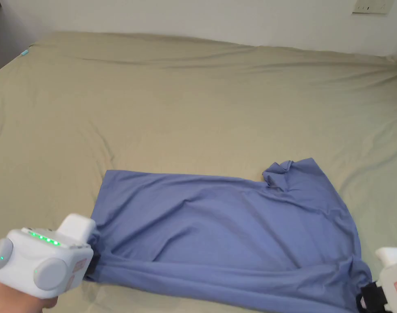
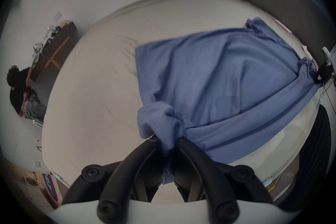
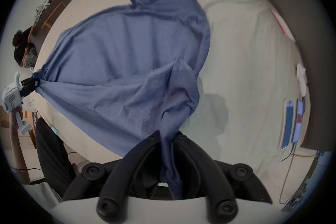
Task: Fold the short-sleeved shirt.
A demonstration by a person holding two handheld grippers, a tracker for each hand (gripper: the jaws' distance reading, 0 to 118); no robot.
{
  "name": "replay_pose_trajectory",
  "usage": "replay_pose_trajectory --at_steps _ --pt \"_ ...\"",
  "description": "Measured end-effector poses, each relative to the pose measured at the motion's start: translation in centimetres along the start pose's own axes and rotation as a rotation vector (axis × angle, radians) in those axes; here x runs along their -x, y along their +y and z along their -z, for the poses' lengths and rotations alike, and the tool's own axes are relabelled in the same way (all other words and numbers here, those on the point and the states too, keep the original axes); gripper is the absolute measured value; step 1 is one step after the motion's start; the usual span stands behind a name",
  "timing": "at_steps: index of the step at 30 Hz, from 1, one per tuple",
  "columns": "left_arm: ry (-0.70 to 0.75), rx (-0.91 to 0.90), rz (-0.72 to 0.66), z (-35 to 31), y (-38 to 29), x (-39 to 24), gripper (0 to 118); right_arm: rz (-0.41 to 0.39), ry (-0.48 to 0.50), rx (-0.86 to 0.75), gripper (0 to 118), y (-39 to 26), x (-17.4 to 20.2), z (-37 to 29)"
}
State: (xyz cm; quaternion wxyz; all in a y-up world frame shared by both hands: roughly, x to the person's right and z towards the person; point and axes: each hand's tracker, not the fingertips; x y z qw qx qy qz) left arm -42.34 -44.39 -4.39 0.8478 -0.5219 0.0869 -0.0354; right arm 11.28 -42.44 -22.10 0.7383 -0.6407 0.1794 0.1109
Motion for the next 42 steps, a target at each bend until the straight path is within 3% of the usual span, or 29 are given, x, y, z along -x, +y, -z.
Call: replay_pose_trajectory --at_steps 4,6,9,10,11,12,13,14,15,18,20,24,27,29,30,32,33,34,35,36,38,42 --pt "0.002 0.054 -0.018 3.9 -2.0 -0.4 9 -0.014 -0.006 0.038 13 -0.9 -1.1 5.2" --pt "-0.002 0.028 -0.039 3.8 -1.9 -0.3 9 0.031 0.026 0.045 13 -0.8 -1.6 6.3" --pt "-0.019 0.049 -0.050 3.5 -1.3 0.3 9 0.030 0.017 0.031 21 -0.3 -1.6 5.2" --pt "-0.025 0.050 -0.044 3.3 -1.3 0.4 17 -0.022 -0.018 0.027 32 -0.2 -1.4 5.1" --pt "-0.022 0.046 -0.042 3.1 -1.3 0.5 35 -0.067 -0.041 0.025 42 0.0 -1.2 4.8" --pt "0.035 0.034 -0.041 2.7 -1.2 0.5 65 -0.097 -0.062 0.022 58 0.2 -1.1 4.5" --pt "0.095 0.021 -0.037 2.1 -1.0 0.7 102 -0.115 -0.132 -0.010 88 0.4 -0.9 3.8" --pt "0.065 -0.010 -0.047 1.4 -0.9 0.8 116 -0.123 -0.184 -0.051 103 0.6 -0.9 2.9" --pt "0.038 -0.058 -0.066 0.1 -0.6 1.3 118 -0.124 -0.201 -0.093 105 0.9 -0.9 1.9" --pt "0.012 -0.219 -0.136 -4.1 1.5 2.1 116 -0.080 -0.196 -0.275 105 2.2 -0.4 -2.9" --pt "0.067 -0.343 -0.148 -7.3 3.0 2.0 109 -0.096 -0.195 -0.443 105 2.7 1.0 -6.8" --pt "0.101 -0.593 -0.194 -14.7 6.2 0.6 103 -0.142 -0.247 -0.802 105 2.7 5.4 -13.3" --pt "0.106 -0.780 -0.222 -18.9 7.4 -1.1 103 -0.151 -0.230 -0.948 105 2.3 9.3 -16.6" --pt "0.140 -0.862 -0.216 -20.9 8.0 -2.8 96 -0.171 -0.249 -1.033 100 2.2 11.7 -17.5" --pt "0.163 -0.878 -0.212 -21.3 8.2 -3.5 91 -0.196 -0.290 -1.057 94 2.3 12.7 -17.6" --pt "0.186 -0.923 -0.186 -22.1 8.5 -5.2 69 -0.241 -0.376 -1.093 53 2.4 15.2 -17.5" --pt "0.201 -0.944 -0.180 -22.3 8.5 -5.9 52 -0.243 -0.366 -1.112 24 2.3 15.7 -17.4" --pt "0.210 -0.958 -0.177 -21.8 8.7 -6.1 25 -0.239 -0.349 -1.129 6 2.2 16.3 -17.4" --pt "0.209 -0.956 -0.171 -21.8 8.9 -6.6 10 -0.234 -0.312 -1.148 5 2.1 17.2 -17.4" --pt "0.212 -0.957 -0.168 -21.8 9.0 -7.0 6 -0.240 -0.296 -1.150 2 2.1 17.7 -17.3" --pt "0.188 -0.964 -0.159 -21.5 9.4 -7.5 0 -0.240 -0.279 -1.183 2 2.0 18.8 -17.0" --pt "0.195 -0.953 -0.122 -20.6 10.3 -8.4 0 -0.275 -0.304 -1.193 2 2.4 20.1 -16.6"
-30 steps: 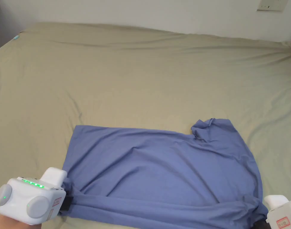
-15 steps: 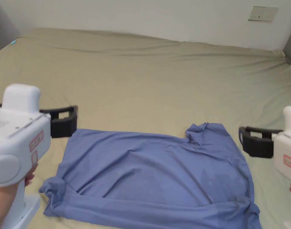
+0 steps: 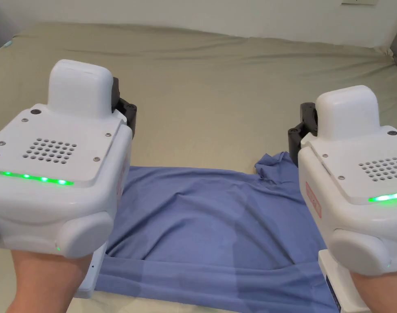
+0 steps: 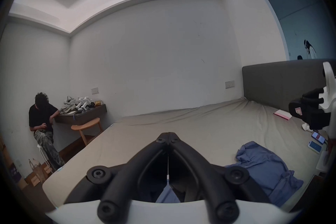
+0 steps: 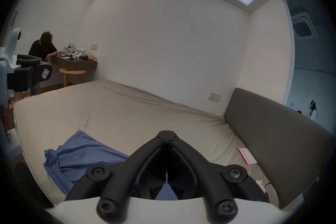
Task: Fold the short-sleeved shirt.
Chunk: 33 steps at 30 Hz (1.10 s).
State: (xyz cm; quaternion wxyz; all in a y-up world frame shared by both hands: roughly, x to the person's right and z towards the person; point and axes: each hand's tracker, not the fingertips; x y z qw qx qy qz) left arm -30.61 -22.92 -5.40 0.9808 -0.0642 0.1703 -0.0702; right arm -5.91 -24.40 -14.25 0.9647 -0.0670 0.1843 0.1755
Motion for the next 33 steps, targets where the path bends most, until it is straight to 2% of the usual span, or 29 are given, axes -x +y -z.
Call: replay_pose_trajectory --at_steps 5,7,9,12,15,19,20,21,22,23,24,28,30,32,33 --pt "-0.026 0.043 0.045 2.5 -2.2 -0.9 0 -0.031 -0.005 0.008 2 -0.9 0.8 1.8" --pt "-0.029 0.134 0.080 4.6 -4.4 -1.0 0 -0.036 0.003 0.043 2 -1.8 0.9 3.0" --pt "-0.058 0.222 0.059 6.3 -7.0 -0.6 0 -0.029 0.018 0.072 2 -2.7 1.0 3.9" --pt "-0.144 0.402 0.057 8.8 -12.0 1.0 0 -0.025 0.033 0.124 2 -4.3 0.8 5.3" --pt "-0.073 0.557 0.099 11.6 -17.0 2.8 0 -0.002 0.048 0.174 2 -6.2 0.0 6.4" --pt "-0.053 0.660 -0.015 16.9 -20.3 6.3 0 0.006 0.035 0.248 2 -8.5 -1.3 8.3" --pt "-0.049 0.690 -0.054 18.4 -20.7 7.1 13 0.004 0.030 0.263 2 -8.8 -1.5 8.6" --pt "-0.040 0.715 -0.084 20.1 -21.1 7.9 32 0.008 0.023 0.276 2 -9.1 -1.9 8.9" --pt "-0.042 0.733 -0.119 22.0 -21.6 8.7 74 0.019 0.024 0.286 2 -9.4 -2.4 9.3" --pt "-0.034 0.755 -0.129 23.3 -22.0 9.1 101 0.027 0.025 0.296 2 -9.6 -2.7 9.5" --pt "-0.026 0.746 -0.133 24.3 -21.9 9.1 114 0.031 0.021 0.305 2 -9.7 -3.0 9.8" --pt "-0.031 0.761 -0.064 27.6 -22.6 9.0 114 0.033 0.000 0.335 2 -10.3 -4.3 10.2" --pt "0.014 0.764 -0.051 28.6 -23.0 9.2 110 0.036 -0.008 0.357 2 -10.7 -4.9 10.3" --pt "-0.034 0.803 -0.130 29.3 -23.7 9.6 89 0.046 -0.008 0.380 2 -11.0 -5.4 10.5" --pt "-0.039 0.824 -0.145 29.6 -24.1 9.3 71 0.049 -0.008 0.394 2 -11.2 -5.7 10.3"
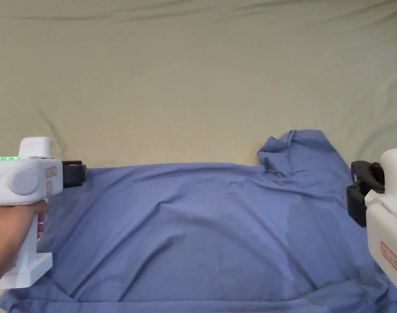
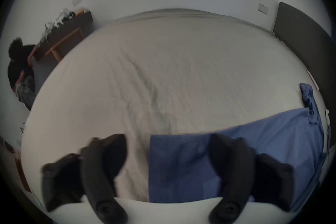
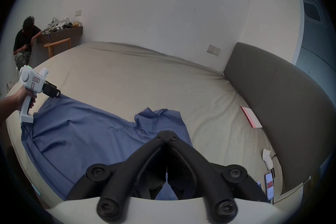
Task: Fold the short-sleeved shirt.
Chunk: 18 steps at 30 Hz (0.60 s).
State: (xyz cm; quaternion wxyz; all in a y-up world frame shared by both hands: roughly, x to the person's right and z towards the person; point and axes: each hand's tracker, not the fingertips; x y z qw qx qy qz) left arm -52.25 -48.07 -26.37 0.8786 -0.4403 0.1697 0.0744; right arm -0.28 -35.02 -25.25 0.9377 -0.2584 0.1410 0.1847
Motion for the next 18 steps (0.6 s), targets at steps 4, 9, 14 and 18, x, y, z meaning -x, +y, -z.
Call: replay_pose_trajectory --at_steps 4,9,14,18 --pt "0.029 -0.055 0.158 0.1 -1.4 -3.1 4 -0.038 -0.006 0.029 2 -0.3 -0.4 0.2" --pt "-0.029 -0.044 0.255 -1.5 -0.9 -4.6 3 -0.045 -0.002 0.051 2 0.3 -1.8 1.8" --pt "-0.052 -0.176 0.103 -7.5 0.0 -2.2 3 0.059 -0.010 0.120 21 1.0 -5.1 5.4" --pt "-0.079 -0.257 0.118 -12.6 -0.3 -1.5 3 0.155 0.040 0.228 107 0.4 -7.5 10.7"
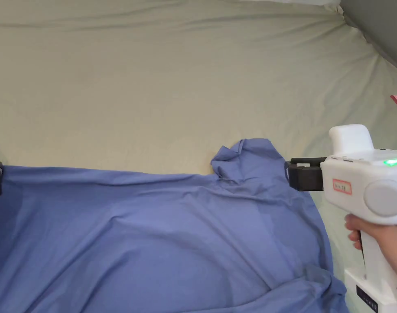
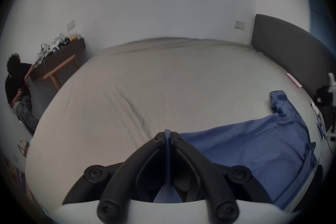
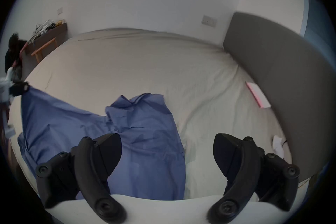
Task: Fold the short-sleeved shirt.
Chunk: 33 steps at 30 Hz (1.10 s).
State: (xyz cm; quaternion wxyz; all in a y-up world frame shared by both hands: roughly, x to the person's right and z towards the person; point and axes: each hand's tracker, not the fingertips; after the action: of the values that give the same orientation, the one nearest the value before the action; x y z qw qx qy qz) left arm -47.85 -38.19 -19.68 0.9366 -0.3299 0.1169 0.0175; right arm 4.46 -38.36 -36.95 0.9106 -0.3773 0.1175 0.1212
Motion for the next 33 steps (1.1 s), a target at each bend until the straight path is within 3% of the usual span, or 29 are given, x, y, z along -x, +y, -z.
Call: replay_pose_trajectory --at_steps 3,7,9,10,12,13,14,15,17,21,23,27,33 --pt "-0.016 -0.037 0.046 -2.9 -0.1 -0.4 3 0.010 -0.030 0.113 107 0.2 -1.2 4.8" --pt "-0.014 0.003 0.086 -4.0 -1.3 -1.3 3 0.031 0.008 0.288 107 -0.6 -1.8 11.1" --pt "0.007 0.009 0.137 -4.1 -2.2 -1.8 3 0.033 -0.029 0.335 106 -1.2 -1.6 13.1" --pt "0.025 0.019 0.154 -4.2 -2.6 -1.9 3 0.028 -0.032 0.344 95 -1.5 -1.0 13.3" --pt "0.032 0.024 0.153 -4.0 -3.1 -1.8 3 0.028 -0.004 0.320 42 -1.9 -0.6 13.2" --pt "0.030 0.039 0.147 -3.7 -3.4 -1.6 3 0.049 0.117 0.277 33 -2.0 -0.2 12.7" --pt "0.031 0.055 0.134 -3.5 -3.6 -1.3 3 -0.031 -0.019 0.275 10 -1.8 0.7 12.0" --pt "0.034 0.058 0.124 -3.3 -3.9 -1.1 3 -0.096 -0.015 0.277 3 -1.6 1.3 11.8" --pt "0.039 0.065 0.116 -3.3 -3.9 -1.0 3 -0.146 -0.018 0.280 3 -1.4 1.7 11.4" --pt "0.043 0.058 0.085 -4.3 -3.5 -0.4 3 0.000 0.054 0.230 3 0.3 -0.5 7.7" --pt "0.043 0.053 0.088 -5.1 -3.0 -0.4 3 0.018 0.115 0.214 3 1.1 -1.5 5.3" --pt "0.048 0.040 0.108 -7.5 -2.0 -0.4 3 -0.096 0.101 0.172 3 1.8 -2.1 -0.4" --pt "0.057 0.045 0.136 -11.8 -3.4 -0.3 3 -0.135 0.123 0.158 3 -0.6 -2.5 -9.0"
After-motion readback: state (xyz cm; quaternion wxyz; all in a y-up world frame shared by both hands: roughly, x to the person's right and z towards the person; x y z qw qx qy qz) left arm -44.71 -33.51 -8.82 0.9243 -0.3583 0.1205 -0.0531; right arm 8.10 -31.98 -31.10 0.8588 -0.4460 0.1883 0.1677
